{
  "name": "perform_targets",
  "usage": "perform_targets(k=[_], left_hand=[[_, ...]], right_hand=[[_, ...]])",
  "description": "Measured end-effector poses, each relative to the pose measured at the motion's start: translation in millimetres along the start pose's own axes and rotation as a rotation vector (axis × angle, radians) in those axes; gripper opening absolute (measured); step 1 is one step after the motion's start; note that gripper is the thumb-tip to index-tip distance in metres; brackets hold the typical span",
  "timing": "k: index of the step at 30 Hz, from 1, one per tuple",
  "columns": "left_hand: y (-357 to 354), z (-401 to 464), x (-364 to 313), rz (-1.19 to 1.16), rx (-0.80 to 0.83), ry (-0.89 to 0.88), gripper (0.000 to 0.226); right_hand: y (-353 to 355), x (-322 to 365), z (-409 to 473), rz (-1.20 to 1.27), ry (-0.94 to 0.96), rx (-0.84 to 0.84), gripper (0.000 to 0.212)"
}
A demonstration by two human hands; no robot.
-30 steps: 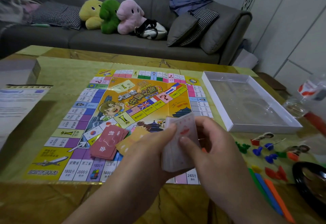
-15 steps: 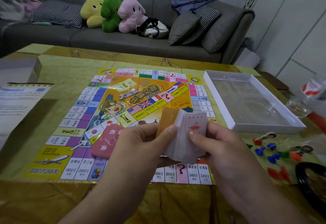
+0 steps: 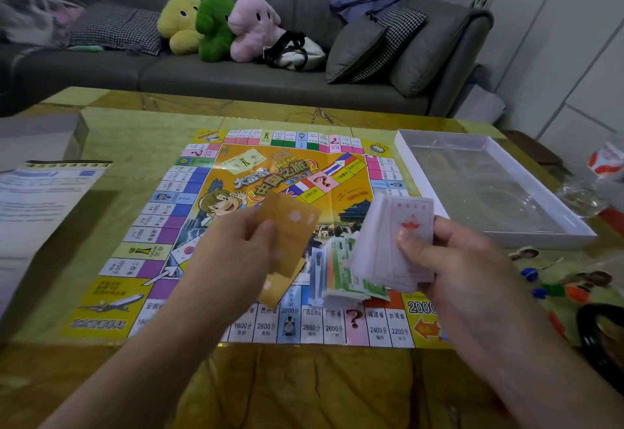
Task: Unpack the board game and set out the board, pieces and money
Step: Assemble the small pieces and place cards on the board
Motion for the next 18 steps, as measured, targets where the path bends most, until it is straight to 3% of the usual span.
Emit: perform_targets(k=[2,4,8,15,17,18], left_hand=[[9,16,5,0.316,0.002,0.014,0.016],[10,23,11,0.412,0.036,0.018,0.002],[-1,26,18,0.524,0.028,0.004,0.001],[-16,19,10,1.127,-0.123,0.008,0.023],[-17,11,-3,0.985,-0.164,-0.106,0.021],[-19,5,-10,0.756,-0.131,-0.185,0.022]], right_hand=[[4,3,0,0.003,0.011,-0.003,0.016],[2,3,0,0.001,0.015,0.011,0.016],[0,2,0,-0.031,0.020,0.028,0.017],[-9,2,-1,-0.002,0.017,0.054,0.018],[-11,2,-2,-0.009,0.020,0.059,0.017],[-14,2,-3,-0.014,0.020,0.063,0.017]])
Point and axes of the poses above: each hand's wrist, its own z-axis towards the middle knuckle, its own y-axis out of the back of the hand, x = y × z, the point moved 10 cm from there along z, towards the middle knuckle, and after that the axes turned 14 degrees about x, right-handed, at the moved point
